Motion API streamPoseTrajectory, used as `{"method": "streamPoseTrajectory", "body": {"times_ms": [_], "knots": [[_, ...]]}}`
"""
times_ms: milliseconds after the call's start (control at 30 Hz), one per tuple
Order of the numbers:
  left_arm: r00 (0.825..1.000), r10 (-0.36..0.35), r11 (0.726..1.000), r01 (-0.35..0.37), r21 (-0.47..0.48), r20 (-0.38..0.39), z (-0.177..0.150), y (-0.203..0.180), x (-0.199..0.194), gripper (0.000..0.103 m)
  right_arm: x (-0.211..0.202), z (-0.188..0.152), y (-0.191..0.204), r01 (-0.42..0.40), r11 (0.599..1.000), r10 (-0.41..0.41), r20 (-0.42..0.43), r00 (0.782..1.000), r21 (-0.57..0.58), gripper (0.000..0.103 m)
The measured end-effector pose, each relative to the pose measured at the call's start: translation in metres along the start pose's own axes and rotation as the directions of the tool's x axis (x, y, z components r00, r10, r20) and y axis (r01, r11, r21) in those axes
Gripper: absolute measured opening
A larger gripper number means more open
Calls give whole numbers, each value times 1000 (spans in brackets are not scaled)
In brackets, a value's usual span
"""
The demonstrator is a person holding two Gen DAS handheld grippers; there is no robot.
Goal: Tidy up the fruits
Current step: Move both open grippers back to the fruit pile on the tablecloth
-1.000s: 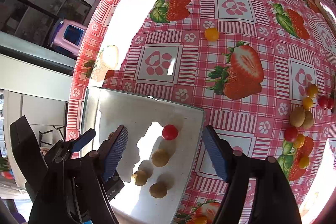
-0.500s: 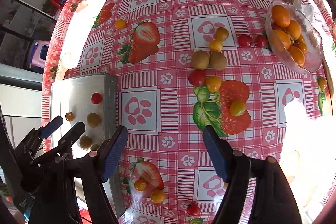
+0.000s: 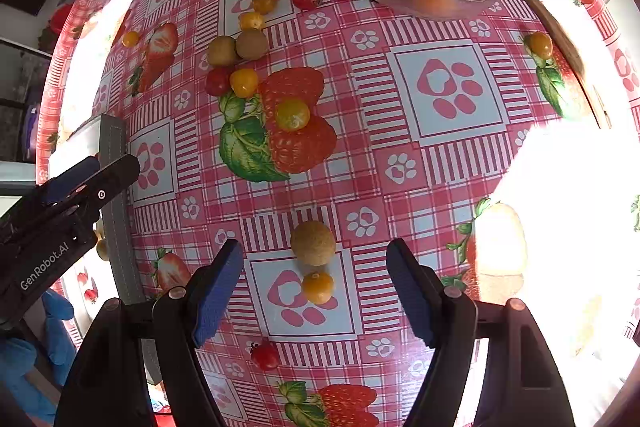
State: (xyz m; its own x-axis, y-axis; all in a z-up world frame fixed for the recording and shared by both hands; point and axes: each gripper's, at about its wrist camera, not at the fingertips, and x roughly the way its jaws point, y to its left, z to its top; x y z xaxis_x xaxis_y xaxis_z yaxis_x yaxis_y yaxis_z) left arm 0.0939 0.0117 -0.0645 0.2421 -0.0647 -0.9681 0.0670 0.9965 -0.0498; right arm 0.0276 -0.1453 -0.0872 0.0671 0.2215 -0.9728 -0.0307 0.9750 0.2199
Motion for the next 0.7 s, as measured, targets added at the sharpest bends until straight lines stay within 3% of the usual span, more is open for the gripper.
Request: {"method": "streamPoseTrajectory", "body": {"times_ms": [267,600,700], "knots": [[1000,-6,1000,7,24,-23,21,-19,32,65,9,-8,-4,9,999,-10,-11,1000,-34,77],[1000,17,999,-16,42,-8,38,-34,45,65,20,-8,-2,12,998,-13,-23,1000,-55,76],[999,32,999,-32,39,-5,42,-35,46,59,22,-7,-1,25,998,-26,-17,1000,-64,73]]}}
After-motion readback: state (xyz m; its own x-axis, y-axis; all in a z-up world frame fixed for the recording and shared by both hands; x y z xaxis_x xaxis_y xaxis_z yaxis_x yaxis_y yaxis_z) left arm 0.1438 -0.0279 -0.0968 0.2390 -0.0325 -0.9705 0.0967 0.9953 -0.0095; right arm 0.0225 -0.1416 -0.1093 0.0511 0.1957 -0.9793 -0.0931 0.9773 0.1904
